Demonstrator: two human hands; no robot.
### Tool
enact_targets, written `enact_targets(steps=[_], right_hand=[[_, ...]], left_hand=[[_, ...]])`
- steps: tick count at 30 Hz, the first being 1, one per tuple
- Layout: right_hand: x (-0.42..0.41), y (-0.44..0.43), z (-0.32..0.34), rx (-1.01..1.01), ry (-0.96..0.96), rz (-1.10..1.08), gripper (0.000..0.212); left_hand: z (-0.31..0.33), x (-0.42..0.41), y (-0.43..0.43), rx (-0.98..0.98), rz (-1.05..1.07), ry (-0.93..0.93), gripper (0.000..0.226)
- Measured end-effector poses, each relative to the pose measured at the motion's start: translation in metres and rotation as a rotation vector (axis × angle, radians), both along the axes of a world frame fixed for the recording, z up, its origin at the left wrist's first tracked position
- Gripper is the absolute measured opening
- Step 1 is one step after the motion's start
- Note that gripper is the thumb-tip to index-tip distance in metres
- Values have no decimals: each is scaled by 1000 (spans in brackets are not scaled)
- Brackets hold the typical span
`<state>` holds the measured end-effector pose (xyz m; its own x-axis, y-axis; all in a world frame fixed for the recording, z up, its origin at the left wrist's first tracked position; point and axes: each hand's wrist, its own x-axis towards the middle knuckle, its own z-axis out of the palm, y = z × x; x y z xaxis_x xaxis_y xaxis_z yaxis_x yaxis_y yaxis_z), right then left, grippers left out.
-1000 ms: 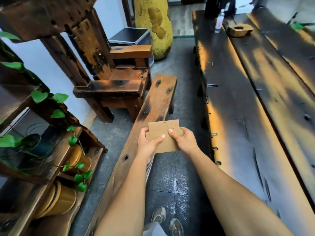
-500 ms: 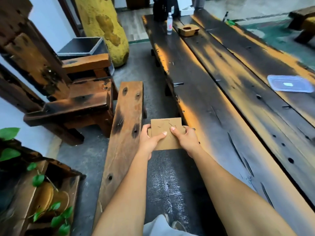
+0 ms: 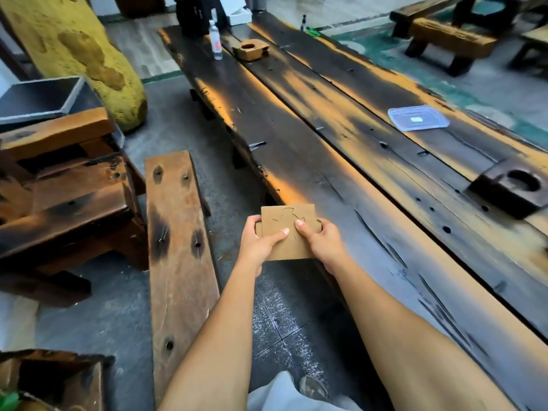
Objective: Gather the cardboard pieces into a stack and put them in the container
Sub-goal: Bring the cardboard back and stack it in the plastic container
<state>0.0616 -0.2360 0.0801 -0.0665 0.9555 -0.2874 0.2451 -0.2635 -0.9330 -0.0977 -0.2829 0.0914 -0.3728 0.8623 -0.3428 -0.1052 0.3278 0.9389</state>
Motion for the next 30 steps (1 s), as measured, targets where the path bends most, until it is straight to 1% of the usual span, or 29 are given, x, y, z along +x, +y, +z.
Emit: enact_targets(steps=[3,7,11,13,17,21,24,30], right_hand=[[9,-8,-5,-15,-4,-65,54],[21,-15,-8,-36,-7,-156,64],[38,-21,-4,-33,-25,-212,45],[47,-23,-3,-35,-24,-229,40],[69,-27,-2,-35,-33,-285,40],[100,-32,1,-35,-59,-337,38],[125,-36,1,-52,-54,-373,47],[187,-54,1,-47,-41,-459,45]], left_hand=[[-5,6,3,-17,-77,-2,61],[-11,16,9,-24,-145,2,60],[-14,32,13,-18,-204,-14,59],[-16,40,16,-13,-227,-20,60],[-15,61,22,-22,-294,-25,66],[-9,92,24,-24,-357,-28,64],[-8,119,26,-32,-399,-15,61],[-5,182,23,-25,-505,35,65]])
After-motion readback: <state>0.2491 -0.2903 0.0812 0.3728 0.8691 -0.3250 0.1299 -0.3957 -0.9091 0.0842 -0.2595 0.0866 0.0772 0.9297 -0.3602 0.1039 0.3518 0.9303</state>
